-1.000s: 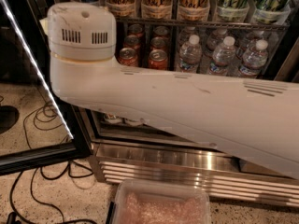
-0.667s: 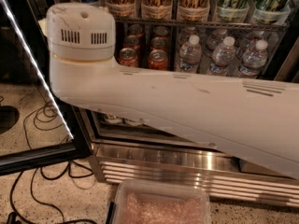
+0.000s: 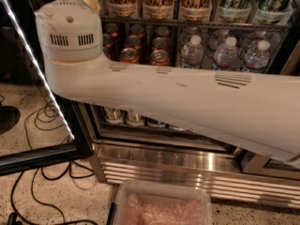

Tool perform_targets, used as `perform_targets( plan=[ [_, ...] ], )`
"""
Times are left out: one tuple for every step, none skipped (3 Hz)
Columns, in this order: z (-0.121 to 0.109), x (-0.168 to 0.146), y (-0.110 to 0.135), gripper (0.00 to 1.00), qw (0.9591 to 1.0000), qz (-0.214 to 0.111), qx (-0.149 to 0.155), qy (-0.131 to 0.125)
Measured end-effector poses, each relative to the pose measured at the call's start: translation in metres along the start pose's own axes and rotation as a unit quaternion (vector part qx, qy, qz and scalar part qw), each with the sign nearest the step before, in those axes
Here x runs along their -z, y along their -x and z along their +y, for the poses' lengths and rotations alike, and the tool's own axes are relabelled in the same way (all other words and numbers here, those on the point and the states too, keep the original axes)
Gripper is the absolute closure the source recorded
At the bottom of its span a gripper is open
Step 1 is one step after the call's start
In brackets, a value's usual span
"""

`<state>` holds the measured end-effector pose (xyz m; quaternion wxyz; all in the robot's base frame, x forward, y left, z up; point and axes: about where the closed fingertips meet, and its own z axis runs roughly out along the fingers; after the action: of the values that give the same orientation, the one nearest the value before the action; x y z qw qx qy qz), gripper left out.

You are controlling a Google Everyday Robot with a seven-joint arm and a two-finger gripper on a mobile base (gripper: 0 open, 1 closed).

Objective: Pick redbull can from top shelf of fridge

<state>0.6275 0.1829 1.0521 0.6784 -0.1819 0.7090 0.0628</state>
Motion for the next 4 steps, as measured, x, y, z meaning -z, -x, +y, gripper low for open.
perform_targets(
  plan=[
    [0.002,-0.012,0.009,0.24,0.9994,-0.024,0.024,-0.011],
    [-0.001,-0.015,0.015,0.28,0.9973,-0.042,0.048,-0.037],
    [0.001,-0.015,0.015,0.26,0.9967,-0.041,0.06,-0.036],
    [-0.005,-0.017,0.02,0.29,0.9961,-0.045,0.056,-0.052]
  ],
)
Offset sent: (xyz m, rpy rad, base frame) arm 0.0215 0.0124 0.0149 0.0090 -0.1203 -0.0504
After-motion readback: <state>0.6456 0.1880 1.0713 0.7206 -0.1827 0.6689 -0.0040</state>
